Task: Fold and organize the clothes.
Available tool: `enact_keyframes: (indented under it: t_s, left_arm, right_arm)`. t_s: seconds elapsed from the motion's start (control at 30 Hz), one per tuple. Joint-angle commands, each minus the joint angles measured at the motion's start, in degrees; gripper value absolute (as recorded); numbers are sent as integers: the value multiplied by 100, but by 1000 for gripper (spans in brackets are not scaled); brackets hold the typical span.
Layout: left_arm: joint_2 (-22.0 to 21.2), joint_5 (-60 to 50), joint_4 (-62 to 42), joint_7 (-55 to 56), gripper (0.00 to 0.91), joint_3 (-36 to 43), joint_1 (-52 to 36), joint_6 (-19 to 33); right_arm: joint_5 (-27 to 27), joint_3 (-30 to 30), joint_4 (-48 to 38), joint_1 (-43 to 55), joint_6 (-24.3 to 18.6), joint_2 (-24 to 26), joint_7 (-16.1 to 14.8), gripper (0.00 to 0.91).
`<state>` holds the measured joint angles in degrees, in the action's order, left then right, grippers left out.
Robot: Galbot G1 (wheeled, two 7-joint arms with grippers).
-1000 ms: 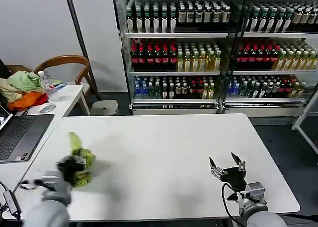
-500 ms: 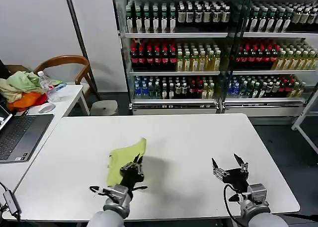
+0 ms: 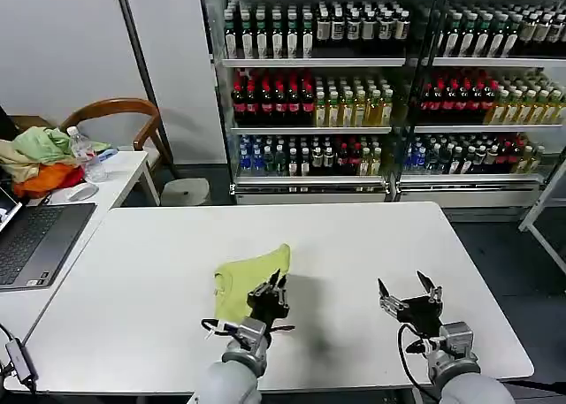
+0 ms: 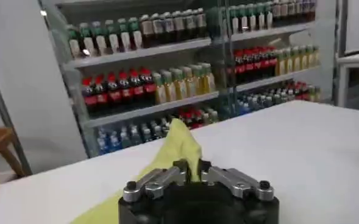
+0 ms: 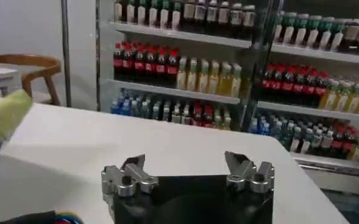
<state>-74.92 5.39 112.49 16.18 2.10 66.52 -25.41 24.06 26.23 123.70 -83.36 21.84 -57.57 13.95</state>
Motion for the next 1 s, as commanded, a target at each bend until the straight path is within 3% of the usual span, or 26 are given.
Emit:
enact_keyframes:
  t_s: [0.03, 0.23, 0.6, 0.73, 0.77, 0.87, 1.0]
  left_arm:
    - [-234, 966, -346, 60, 907, 312, -373, 458]
    - [-162, 1026, 138, -53, 907, -95, -399, 673]
    - [1195, 1136, 184, -642, 907, -2593, 709, 1089]
    - [1288, 1272, 247, -772, 907, -3050, 1038, 1249]
    - [1299, 1365, 293, -788, 907, -3154, 1106, 1246]
    - [1281, 1397, 330, -816, 907, -3264, 1201, 1282]
    - [1204, 1393, 293, -821, 907, -3277, 1222, 1307]
  right_arm:
    - [5, -15, -45, 79, 5, -15, -7, 907]
    - [15, -127, -127, 235, 14, -55, -1, 907]
    - [1084, -1590, -581, 1220, 544, -634, 85, 907]
    - [1331, -2059, -985, 1531, 750, -833, 48, 907]
    - [1628, -2141, -1067, 1612, 853, -872, 51, 907]
    - [2190, -2187, -1201, 1713, 918, -920, 30, 907]
    - [2544, -2148, -1358, 1757, 824, -930, -32, 907]
